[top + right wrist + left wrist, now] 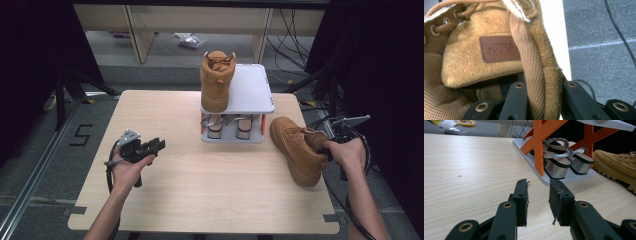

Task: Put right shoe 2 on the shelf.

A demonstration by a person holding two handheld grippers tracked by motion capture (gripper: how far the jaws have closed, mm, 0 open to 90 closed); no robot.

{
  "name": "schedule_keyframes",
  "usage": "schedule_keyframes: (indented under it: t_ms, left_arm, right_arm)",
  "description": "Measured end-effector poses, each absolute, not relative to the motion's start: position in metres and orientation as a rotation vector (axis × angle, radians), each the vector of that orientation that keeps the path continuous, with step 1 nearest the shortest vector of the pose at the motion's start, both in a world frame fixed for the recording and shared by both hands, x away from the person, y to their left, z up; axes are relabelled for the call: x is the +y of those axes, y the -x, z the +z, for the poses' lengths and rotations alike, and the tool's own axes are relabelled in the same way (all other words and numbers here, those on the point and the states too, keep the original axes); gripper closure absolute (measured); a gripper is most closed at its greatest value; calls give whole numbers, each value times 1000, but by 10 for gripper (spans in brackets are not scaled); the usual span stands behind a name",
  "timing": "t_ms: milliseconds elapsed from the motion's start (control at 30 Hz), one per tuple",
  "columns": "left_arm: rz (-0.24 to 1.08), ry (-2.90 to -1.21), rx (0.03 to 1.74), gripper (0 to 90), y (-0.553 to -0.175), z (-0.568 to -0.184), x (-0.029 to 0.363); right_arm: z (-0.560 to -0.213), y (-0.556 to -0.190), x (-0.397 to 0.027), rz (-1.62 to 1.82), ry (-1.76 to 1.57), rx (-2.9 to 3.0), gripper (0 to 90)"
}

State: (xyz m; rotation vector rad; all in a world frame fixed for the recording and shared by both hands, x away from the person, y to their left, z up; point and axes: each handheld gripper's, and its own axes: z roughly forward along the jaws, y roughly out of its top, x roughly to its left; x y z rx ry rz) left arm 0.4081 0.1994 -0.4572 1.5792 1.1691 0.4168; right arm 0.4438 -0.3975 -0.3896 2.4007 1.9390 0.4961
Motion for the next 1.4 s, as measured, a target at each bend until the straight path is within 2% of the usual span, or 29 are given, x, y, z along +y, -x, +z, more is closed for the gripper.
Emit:
schedule_keyframes:
  t_ms: [567, 1400]
  left_arm:
    - [420, -1573, 1181, 672, -408, -459, 200]
    - [419, -1559, 1196, 667, -408, -460, 205]
  right_arm:
    - [-388, -441, -413, 659, -2463, 1882, 817]
    - [-376, -444, -412, 762, -2459, 1827, 818]
